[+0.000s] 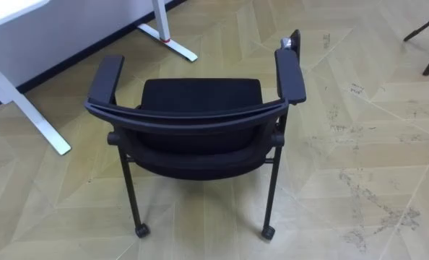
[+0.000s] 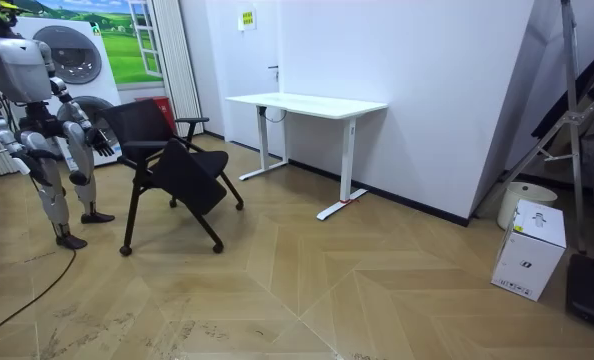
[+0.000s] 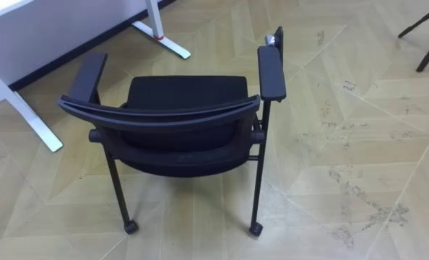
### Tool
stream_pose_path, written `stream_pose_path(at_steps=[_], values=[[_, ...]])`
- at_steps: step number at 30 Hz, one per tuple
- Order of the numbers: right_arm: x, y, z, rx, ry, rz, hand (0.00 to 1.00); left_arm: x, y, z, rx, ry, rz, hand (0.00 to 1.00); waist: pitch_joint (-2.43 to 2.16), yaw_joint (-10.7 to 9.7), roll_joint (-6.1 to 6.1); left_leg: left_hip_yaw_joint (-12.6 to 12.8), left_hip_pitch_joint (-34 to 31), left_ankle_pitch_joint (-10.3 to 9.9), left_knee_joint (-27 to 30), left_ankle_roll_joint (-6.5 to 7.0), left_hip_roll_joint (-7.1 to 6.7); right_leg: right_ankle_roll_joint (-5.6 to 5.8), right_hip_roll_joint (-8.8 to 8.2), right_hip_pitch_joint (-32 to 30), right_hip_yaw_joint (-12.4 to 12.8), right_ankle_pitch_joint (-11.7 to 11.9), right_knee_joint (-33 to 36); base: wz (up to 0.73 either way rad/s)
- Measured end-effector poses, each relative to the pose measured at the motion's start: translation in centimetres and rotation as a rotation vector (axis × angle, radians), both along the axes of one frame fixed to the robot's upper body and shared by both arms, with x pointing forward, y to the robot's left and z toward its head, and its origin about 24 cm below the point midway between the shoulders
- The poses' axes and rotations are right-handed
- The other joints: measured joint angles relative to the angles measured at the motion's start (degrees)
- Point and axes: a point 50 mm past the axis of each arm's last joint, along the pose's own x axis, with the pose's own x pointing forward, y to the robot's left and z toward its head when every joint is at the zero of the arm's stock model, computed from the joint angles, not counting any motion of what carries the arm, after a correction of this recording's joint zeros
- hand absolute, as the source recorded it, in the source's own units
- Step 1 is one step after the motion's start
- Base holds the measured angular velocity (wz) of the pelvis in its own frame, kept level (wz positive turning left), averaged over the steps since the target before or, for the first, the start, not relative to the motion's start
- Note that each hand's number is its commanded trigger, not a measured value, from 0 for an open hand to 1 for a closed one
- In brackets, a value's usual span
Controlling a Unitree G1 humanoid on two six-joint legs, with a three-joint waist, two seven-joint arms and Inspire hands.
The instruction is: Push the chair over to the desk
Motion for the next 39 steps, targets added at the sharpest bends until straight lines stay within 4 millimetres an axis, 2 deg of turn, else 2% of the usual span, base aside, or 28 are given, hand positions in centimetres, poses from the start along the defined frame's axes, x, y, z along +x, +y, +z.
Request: stream_pose_path(at_steps=[20, 28, 39], values=[[0.0, 0.0, -0.1, 0.004, 0.006, 0.007, 0.00, -0.3, 0.4, 0.0, 0.006, 0.003, 0.042, 0.00, -0.04, 0.1, -0.65, -0.1, -0.3, 0.0, 0.0, 0.00, -0.01, 0.01, -0.05, -0.2, -0.1, 0.0, 0.0, 0.00], [-0.1, -0.6, 0.0, -0.028, 0.008, -0.021, 0.00, -0.7, 0.3, 0.0, 0.020, -0.006, 0.126, 0.00, -0.12, 0.1, -0.56, 0.0, -0.1, 0.0, 0.1, 0.00, 0.01, 0.02, -0.04, 0.1, -0.2, 0.0, -0.1, 0.00], [-0.2, -0.8, 0.0, -0.056, 0.027, -0.028, 0.00, 0.1, 2.3, 0.6, 0.244, 0.004, 0.162, 0.00, -0.03, 0.1, -0.44, -0.2, 1.2, 0.0, 0.4, 0.04, 0.02, 0.01, -0.11, 1.2, -0.3, 0.0, -0.1, 0.01]])
